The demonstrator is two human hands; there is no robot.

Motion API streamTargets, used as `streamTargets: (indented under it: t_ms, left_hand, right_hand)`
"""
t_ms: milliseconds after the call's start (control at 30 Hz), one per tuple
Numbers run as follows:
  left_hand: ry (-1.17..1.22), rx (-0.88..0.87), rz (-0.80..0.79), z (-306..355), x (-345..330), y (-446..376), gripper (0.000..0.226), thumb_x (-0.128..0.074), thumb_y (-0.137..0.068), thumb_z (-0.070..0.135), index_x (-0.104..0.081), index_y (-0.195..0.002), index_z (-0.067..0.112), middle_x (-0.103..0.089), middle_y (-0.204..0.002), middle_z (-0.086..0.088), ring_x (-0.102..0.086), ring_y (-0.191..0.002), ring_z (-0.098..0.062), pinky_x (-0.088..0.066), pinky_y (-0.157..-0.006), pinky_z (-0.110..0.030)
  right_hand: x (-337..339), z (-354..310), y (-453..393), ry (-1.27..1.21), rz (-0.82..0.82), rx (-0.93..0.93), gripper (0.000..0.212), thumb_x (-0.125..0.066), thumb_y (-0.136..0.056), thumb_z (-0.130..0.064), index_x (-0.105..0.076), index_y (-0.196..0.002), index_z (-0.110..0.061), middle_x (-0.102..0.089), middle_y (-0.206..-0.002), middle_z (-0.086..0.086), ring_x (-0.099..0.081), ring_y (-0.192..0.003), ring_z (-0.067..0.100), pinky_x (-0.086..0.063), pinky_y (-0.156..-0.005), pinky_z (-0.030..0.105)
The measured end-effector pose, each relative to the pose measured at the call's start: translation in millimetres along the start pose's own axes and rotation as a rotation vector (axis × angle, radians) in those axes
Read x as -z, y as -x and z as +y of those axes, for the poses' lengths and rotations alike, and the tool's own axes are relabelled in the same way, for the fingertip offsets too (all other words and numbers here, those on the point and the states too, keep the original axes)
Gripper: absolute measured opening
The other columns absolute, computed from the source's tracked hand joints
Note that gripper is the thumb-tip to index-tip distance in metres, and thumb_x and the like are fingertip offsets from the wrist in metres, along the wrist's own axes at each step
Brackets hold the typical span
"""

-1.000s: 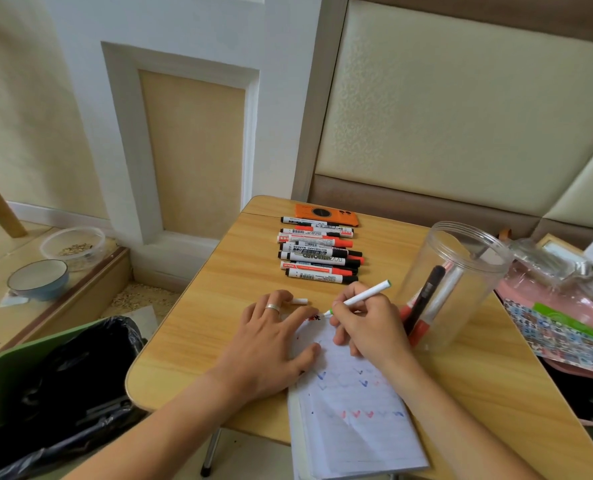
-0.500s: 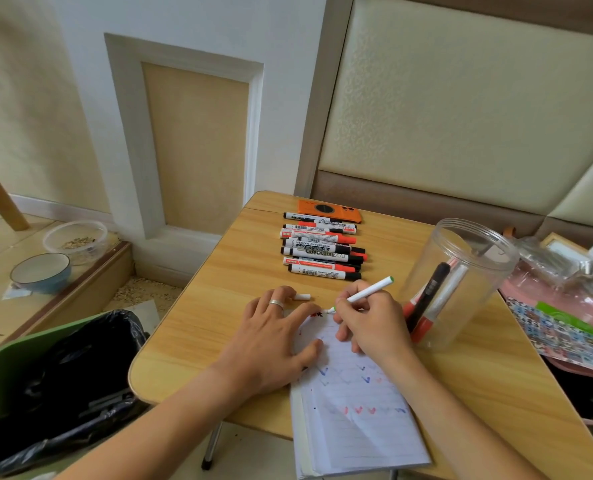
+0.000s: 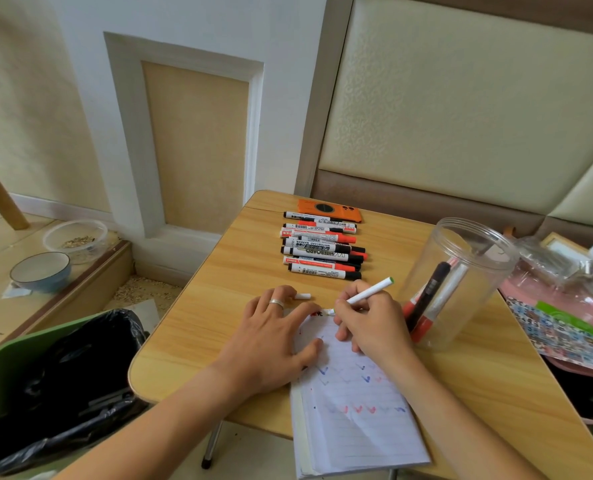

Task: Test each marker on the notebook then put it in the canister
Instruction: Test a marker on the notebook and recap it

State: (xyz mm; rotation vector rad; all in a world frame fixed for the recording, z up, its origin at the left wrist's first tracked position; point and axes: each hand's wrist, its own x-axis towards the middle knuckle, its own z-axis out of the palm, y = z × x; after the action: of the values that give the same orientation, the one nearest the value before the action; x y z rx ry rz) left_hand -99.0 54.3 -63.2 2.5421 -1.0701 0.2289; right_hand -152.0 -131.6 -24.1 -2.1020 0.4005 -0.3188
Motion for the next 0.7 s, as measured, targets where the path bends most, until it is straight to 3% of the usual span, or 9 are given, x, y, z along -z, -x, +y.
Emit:
streamTargets:
  t_ms: [300, 567, 700]
  left_hand:
    - [0.003, -0.004, -0.005, -0.2, -0.3, -0.6, 0.054, -0.033, -0.094, 0.067, -0.034, -0.143, 0.044, -0.028, -0.146, 0.003, -0.023, -0.138, -0.014, -0.019, -0.115, -0.035]
    - [0.009, 0.001, -0.014, -0.7, 0.2, -0.7, 0.054, -0.033, -0.094, 0.067, -0.034, -0.143, 0.045, -0.028, -0.146, 0.003, -0.024, -0.138, -0.015, -0.019, -0.115, -0.035]
    - [0.009, 0.005, -0.027, -1.1, -0.1, -0.3, 0.053, -0.033, -0.094, 0.068, -0.032, -0.143, 0.046, -0.024, -0.148, 0.004, -0.023, -0.139, -0.015, -0.018, -0.116, -0.035]
  right_hand:
    - [-1.2, -3.2, 0.3, -0.001, -0.015, 0.017, 0.015, -0.064, -0.098, -0.017, -0.066, -0.083, -0.019, -0.073, -0.068, 0.007, -0.065, -0.050, 0.015, -0.044, -0.041, 0.024]
    - [0.0, -1.5, -0.2, -0.010, 0.018, -0.017, 0.015, -0.064, -0.096, -0.018, -0.064, -0.081, -0.019, -0.073, -0.066, 0.007, -0.071, -0.059, 0.038, -0.048, -0.045, 0.029]
    - [-1.2, -2.1, -1.1, -0.024, 0.033, -0.015, 0.015, -0.063, -0.099, -0.020, -0.065, -0.084, -0.017, -0.073, -0.067, 0.006, -0.065, -0.047, 0.023, -0.044, -0.041, 0.025]
